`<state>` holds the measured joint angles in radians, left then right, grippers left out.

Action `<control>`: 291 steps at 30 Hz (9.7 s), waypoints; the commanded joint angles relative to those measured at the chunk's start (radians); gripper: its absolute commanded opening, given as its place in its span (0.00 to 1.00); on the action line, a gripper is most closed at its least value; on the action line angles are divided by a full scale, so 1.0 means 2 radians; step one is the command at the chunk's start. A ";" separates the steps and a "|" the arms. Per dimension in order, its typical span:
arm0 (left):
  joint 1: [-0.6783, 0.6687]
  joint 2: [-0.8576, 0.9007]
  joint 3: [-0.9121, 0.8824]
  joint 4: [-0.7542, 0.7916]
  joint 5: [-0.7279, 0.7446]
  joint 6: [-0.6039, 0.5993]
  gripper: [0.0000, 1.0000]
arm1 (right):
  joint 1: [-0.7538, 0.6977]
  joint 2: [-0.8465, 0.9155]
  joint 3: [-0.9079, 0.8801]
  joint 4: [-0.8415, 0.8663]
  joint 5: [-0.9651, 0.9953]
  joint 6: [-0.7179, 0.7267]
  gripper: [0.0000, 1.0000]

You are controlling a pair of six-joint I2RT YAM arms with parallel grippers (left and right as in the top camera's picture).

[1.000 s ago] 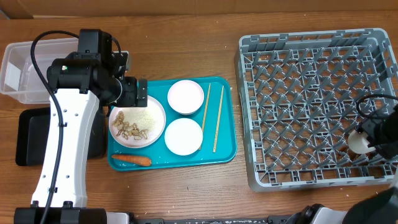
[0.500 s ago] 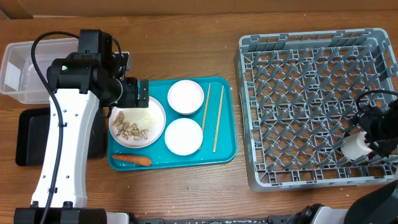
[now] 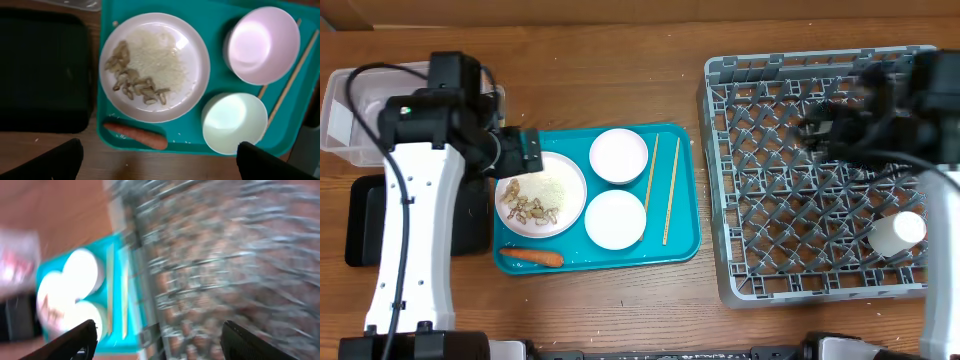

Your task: Sort waste into correct bins and load items into the dishwasher

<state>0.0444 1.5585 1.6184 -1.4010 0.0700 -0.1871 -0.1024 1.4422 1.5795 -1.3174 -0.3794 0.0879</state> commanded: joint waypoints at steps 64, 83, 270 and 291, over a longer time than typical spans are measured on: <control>0.086 -0.001 0.007 -0.014 -0.011 -0.056 1.00 | 0.249 0.114 0.092 0.052 0.511 0.127 0.04; 0.086 -0.001 0.007 -0.006 -0.011 -0.056 1.00 | -0.026 0.234 0.070 0.274 0.870 0.149 0.04; 0.085 0.003 0.006 -0.004 0.001 -0.056 1.00 | 0.378 0.243 -0.032 0.135 0.107 0.245 0.62; 0.085 0.003 0.006 -0.004 0.001 -0.056 1.00 | 0.389 0.319 -0.053 0.171 0.139 0.258 0.61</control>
<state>0.2169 1.5585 1.6184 -1.4097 0.0669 -0.2863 0.6750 2.0739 1.4769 -0.9798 -0.1112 0.5964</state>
